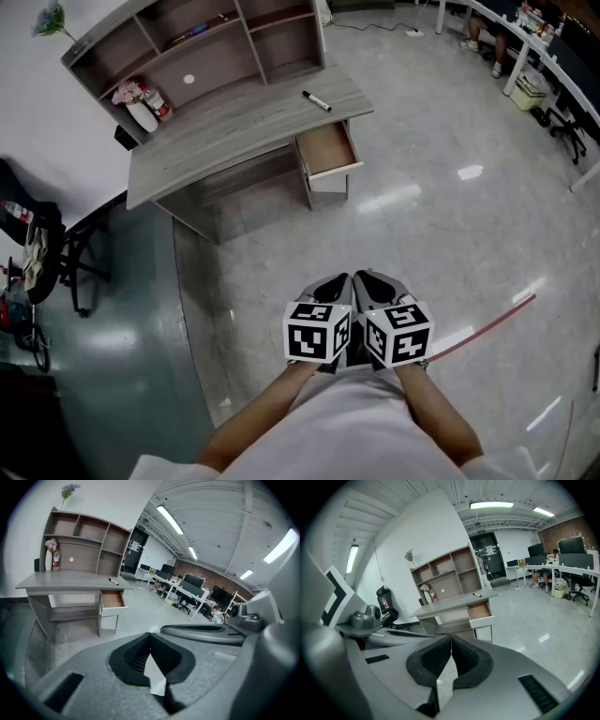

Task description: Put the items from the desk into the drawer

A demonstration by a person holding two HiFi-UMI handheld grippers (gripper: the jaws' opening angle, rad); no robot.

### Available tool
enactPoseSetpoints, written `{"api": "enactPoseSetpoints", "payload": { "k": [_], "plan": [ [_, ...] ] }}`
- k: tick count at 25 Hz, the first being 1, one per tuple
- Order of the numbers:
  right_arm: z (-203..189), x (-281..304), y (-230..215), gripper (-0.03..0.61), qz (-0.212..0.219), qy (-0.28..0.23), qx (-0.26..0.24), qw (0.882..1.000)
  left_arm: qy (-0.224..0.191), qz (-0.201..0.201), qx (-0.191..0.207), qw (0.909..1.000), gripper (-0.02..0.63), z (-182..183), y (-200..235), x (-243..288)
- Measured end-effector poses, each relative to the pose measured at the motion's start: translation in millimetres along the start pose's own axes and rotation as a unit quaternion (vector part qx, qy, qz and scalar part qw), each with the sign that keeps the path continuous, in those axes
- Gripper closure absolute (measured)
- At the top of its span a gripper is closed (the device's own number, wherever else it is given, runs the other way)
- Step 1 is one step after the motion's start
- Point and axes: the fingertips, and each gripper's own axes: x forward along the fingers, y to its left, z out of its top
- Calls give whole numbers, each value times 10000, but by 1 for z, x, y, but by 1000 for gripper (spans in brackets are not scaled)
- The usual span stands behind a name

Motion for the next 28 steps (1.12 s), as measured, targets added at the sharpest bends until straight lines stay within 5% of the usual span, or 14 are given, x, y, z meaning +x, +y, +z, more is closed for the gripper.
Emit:
{"api": "enactPoseSetpoints", "payload": {
  "k": [15, 28],
  "plan": [
    [84, 88, -80, 575, 682, 206, 102, 9974, 129, 384, -318, 9987, 611, 96, 32, 98],
    [120, 125, -112, 575, 1149, 185, 163, 9931, 59, 684, -192, 9975, 611, 141, 44, 136]
  ]
}}
